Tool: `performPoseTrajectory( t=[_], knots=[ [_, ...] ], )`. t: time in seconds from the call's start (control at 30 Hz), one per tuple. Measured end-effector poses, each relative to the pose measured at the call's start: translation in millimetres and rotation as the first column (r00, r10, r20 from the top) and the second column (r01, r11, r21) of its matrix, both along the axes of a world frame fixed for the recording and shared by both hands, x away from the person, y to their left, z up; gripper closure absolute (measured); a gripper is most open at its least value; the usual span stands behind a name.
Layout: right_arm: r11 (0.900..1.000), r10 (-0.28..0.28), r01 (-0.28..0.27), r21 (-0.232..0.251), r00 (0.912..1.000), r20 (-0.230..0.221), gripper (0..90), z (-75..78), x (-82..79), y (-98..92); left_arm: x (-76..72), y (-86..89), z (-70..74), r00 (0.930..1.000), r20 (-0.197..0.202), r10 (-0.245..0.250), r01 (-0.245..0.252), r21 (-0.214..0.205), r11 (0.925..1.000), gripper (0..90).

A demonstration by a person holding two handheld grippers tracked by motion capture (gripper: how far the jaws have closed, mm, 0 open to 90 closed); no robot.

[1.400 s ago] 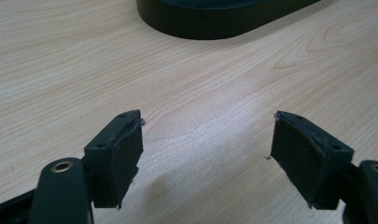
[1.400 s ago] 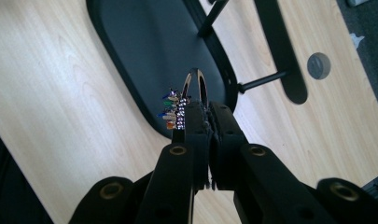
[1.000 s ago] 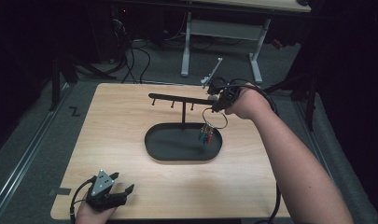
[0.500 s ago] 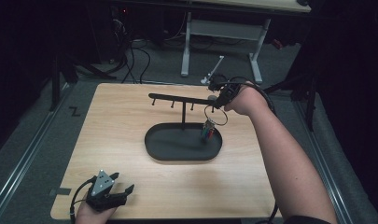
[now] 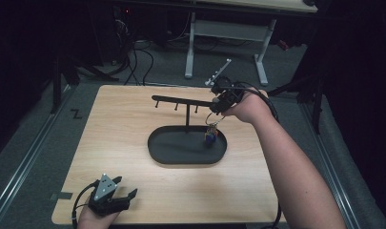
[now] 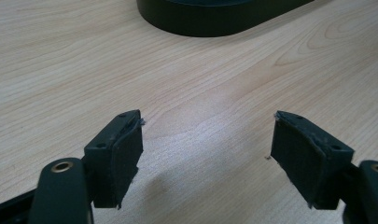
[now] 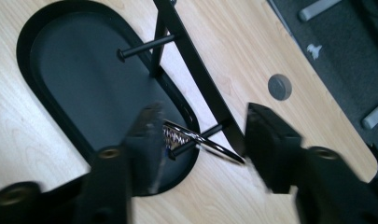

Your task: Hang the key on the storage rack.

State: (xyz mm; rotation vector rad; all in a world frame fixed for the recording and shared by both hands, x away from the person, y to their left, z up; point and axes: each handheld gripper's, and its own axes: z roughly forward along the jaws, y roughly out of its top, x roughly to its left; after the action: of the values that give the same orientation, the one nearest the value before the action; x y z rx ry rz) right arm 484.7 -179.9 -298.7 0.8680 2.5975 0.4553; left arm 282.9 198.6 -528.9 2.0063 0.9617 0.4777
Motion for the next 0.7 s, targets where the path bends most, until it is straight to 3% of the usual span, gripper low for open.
performPoseTrajectory(
  t=[0.13, 0.17, 0.23, 0.3, 0.4, 0.6, 0.7],
  knots=[
    [0.9984, -0.007, 0.006, 0.057, 0.9997, 0.024, 33.4, -4.5, -5.1, -0.5, 0.3, -0.5, -0.8, 1.0000, -0.001, 0.001, -0.001, 0.001, 1.0000, 25.4],
    [0.9948, -0.022, 0.019, 0.100, 0.9993, 0.031, 31.7, -6.4, -8.5, -1.7, 0.3, -0.6, -0.9, 1.0000, -0.003, 0.000, 0.000, 0.003, 1.0000, 25.4],
    [0.9933, -0.020, 0.013, 0.115, 0.9976, 0.066, 28.6, -9.0, -12.1, -3.1, 0.2, -0.7, -0.8, 1.0000, -0.004, -0.003, 0.003, 0.005, 1.0000, 25.4],
    [0.9927, -0.026, 0.017, 0.119, 0.9970, 0.072, 26.1, -10.2, -13.5, -4.2, 0.3, -0.8, -0.8, 1.0000, -0.005, -0.003, 0.003, 0.005, 1.0000, 25.4],
    [0.9864, -0.046, 0.033, 0.161, 0.9964, 0.072, 21.7, -12.9, -18.6, -9.0, 0.5, -1.5, -1.2, 1.0000, -0.002, -0.002, 0.002, 0.004, 1.0000, 25.4],
    [0.9740, -0.079, 0.051, 0.221, 0.9896, 0.120, 13.5, -20.5, -38.4, -20.4, 0.6, -2.1, -1.4, 1.0000, -0.005, -0.005, 0.005, 0.011, 0.9999, 25.4],
    [0.9627, -0.095, 0.057, 0.265, 0.9865, 0.133, 6.5, -27.0, -49.6, -26.2, 0.6, -2.6, -1.7, 0.9999, -0.009, -0.006, 0.006, 0.012, 0.9999, 25.4]
  ],
)
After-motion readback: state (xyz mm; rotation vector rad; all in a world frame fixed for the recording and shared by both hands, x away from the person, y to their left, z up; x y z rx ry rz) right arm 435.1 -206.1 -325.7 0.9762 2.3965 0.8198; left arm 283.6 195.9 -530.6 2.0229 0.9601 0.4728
